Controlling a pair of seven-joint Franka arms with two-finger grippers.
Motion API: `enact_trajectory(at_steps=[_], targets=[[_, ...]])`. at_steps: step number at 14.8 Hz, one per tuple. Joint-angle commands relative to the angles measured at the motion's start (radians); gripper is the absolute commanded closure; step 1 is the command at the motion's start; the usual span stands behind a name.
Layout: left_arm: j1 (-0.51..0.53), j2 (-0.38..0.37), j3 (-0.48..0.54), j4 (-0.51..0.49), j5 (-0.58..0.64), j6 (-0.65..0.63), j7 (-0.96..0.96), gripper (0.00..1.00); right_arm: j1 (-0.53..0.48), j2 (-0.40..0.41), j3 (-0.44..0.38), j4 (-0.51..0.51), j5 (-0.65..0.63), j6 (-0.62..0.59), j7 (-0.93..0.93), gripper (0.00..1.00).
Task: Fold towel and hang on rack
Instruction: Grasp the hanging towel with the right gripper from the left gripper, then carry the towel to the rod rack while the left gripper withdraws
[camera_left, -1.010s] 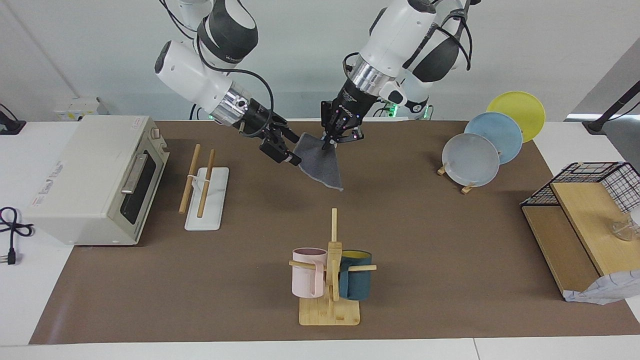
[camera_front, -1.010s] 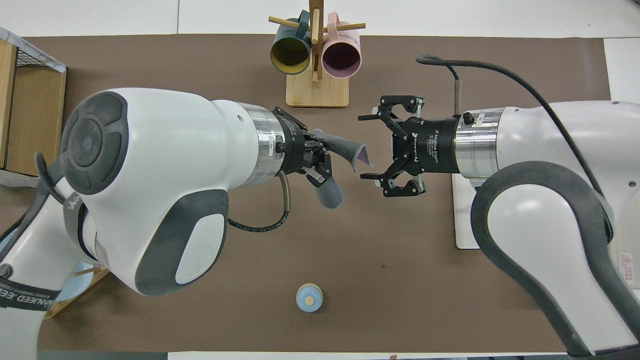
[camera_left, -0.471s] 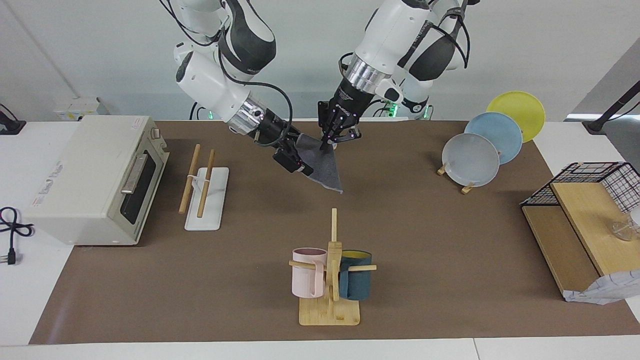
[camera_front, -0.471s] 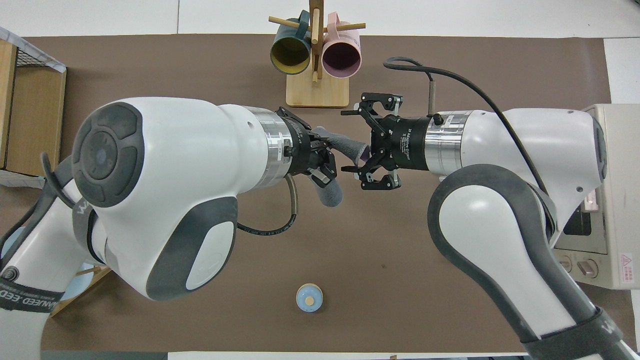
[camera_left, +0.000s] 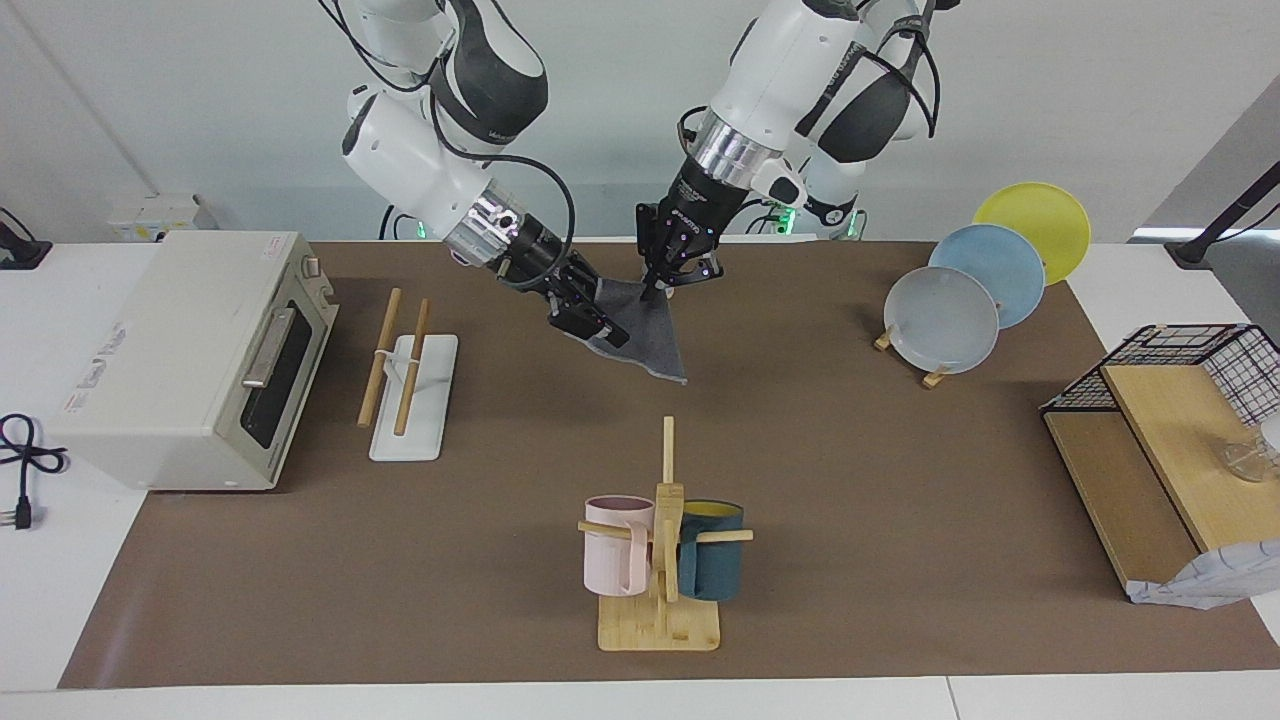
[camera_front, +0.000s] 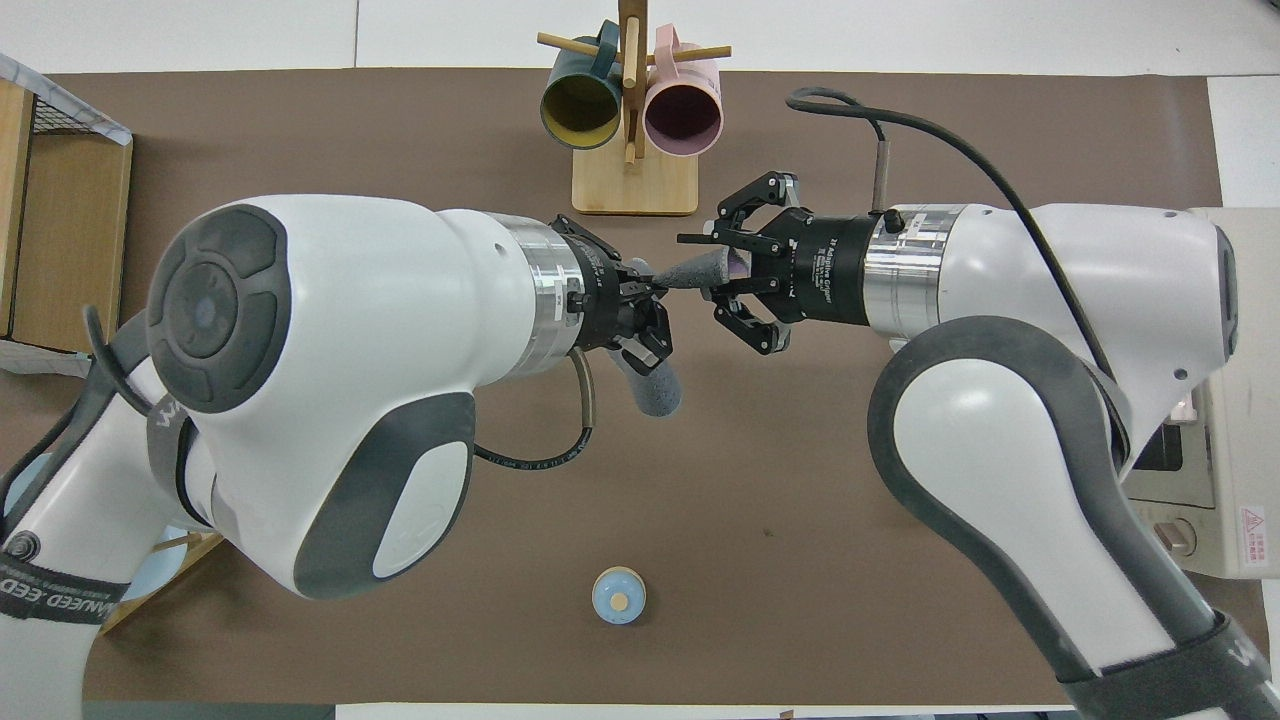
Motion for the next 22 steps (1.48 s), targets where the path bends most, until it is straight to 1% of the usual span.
enact_trajectory(at_steps=[1,4,5,6,7,8,9,11,13,14,16,18,20,22], targets=[[-0.011,-0.019,0.006,-0.026,0.027,0.022,-0.108,1.00,-0.009,0.017,0.005,0.019,0.033,0.005,-0.045,1.00],[-0.014,-0.025,0.006,-0.032,0.029,0.022,-0.113,1.00,-0.021,0.017,0.000,0.025,0.018,-0.019,-0.067,1.00],[-0.014,-0.027,0.006,-0.033,0.036,0.022,-0.110,1.00,-0.030,0.019,-0.001,0.041,0.007,-0.051,-0.099,1.00],[-0.015,-0.025,0.006,-0.033,0.048,0.022,-0.104,1.00,-0.047,0.033,-0.004,0.067,-0.029,-0.103,-0.127,1.00],[-0.015,-0.027,0.006,-0.033,0.059,0.022,-0.099,0.28,-0.072,0.037,-0.003,0.097,-0.080,-0.154,-0.147,1.00],[-0.015,-0.027,0.005,-0.033,0.071,0.021,-0.093,0.00,-0.099,0.045,-0.003,0.130,-0.150,-0.215,-0.179,1.00],[-0.015,-0.027,0.005,-0.033,0.076,0.021,-0.079,0.00,-0.121,0.047,-0.003,0.146,-0.193,-0.267,-0.234,1.00],[-0.006,-0.027,0.005,-0.038,0.075,0.019,0.006,0.00,-0.159,0.044,-0.007,0.148,-0.229,-0.349,-0.381,1.00],[0.009,-0.039,0.015,-0.064,0.075,0.016,0.132,0.00,-0.204,0.036,-0.007,0.138,-0.336,-0.413,-0.535,1.00],[0.035,-0.044,0.015,-0.076,0.075,0.015,0.224,0.00,-0.214,0.033,-0.007,0.134,-0.400,-0.439,-0.592,1.00],[0.093,-0.053,0.015,-0.099,0.075,-0.004,0.440,0.00,-0.228,0.014,-0.007,0.092,-0.485,-0.450,-0.662,1.00],[0.179,-0.059,0.014,-0.113,0.072,-0.045,0.694,0.00,-0.244,-0.004,-0.009,0.045,-0.502,-0.446,-0.698,1.00],[0.271,-0.062,0.014,-0.136,0.061,-0.053,0.912,0.00,-0.270,-0.018,-0.009,0.005,-0.548,-0.438,-0.776,1.00],[0.343,-0.065,0.015,-0.150,0.061,-0.076,1.129,0.00,-0.306,-0.024,-0.009,-0.012,-0.556,-0.435,-0.843,1.00]])
